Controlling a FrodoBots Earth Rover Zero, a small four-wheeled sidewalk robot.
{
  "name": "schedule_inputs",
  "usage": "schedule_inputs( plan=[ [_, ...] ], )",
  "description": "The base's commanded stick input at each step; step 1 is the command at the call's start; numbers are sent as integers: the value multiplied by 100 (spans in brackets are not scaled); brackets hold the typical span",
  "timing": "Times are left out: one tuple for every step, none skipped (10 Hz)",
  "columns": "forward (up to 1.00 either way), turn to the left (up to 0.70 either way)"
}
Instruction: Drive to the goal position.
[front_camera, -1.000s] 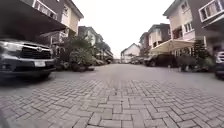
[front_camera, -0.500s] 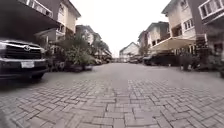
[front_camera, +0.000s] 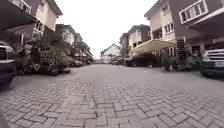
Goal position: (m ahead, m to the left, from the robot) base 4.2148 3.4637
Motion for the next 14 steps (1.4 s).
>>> schedule_inputs(
  plan=[
    [70,0],
    [70,0],
    [70,0],
    [70,0],
    [70,0],
    [70,0],
    [70,0],
    [70,0],
    [70,0],
    [70,0],
    [70,0],
    [70,0],
    [70,0],
    [70,0]
  ],
)
